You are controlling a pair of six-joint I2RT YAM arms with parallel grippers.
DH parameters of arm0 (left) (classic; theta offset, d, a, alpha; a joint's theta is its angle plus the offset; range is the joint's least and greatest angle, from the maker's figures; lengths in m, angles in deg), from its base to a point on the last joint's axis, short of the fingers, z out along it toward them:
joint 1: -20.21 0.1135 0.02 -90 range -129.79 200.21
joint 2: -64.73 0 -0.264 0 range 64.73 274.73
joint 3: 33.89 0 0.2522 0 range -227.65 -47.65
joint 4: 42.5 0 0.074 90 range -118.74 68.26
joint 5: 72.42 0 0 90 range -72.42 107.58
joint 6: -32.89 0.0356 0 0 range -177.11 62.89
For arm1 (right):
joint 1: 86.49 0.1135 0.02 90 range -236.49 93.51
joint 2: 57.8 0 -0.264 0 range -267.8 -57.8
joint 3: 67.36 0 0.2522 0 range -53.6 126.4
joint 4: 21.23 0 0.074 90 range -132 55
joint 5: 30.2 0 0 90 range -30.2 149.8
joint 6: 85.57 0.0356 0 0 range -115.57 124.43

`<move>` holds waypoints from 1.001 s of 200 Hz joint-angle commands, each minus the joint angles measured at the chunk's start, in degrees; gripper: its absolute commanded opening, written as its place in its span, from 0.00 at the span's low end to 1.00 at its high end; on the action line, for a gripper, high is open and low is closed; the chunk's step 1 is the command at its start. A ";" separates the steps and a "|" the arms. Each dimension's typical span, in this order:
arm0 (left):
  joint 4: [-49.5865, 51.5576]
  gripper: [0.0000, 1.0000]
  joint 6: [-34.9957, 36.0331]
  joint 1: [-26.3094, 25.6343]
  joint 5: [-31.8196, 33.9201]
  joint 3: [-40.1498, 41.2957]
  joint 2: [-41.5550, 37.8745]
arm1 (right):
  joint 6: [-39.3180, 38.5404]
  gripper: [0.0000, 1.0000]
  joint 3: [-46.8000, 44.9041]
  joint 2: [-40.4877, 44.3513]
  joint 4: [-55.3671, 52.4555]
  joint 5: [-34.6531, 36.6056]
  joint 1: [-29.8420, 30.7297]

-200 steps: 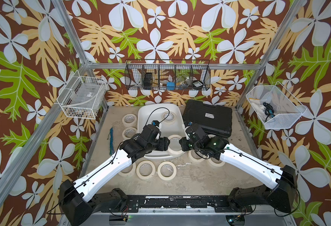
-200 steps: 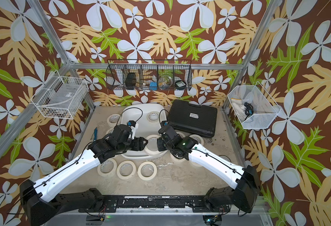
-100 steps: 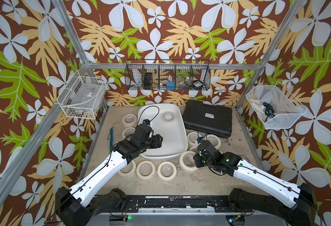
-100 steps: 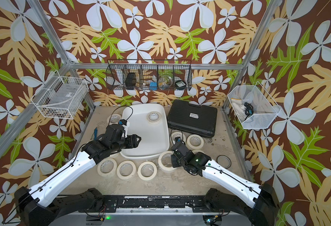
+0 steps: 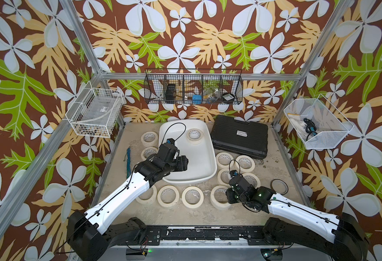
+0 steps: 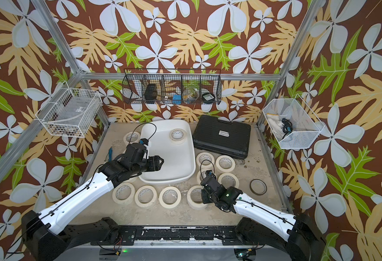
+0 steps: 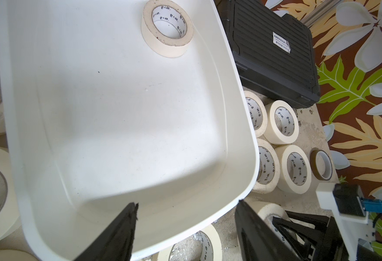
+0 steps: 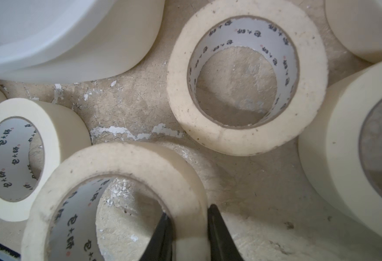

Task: Take out the art tape in the storage box
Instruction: Place the art tape at the center of the board.

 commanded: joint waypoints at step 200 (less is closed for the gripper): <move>-3.07 0.72 -1.42 0.14 -0.75 1.24 3.72 | -1.00 0.34 0.20 -8.89 10.50 4.62 -0.01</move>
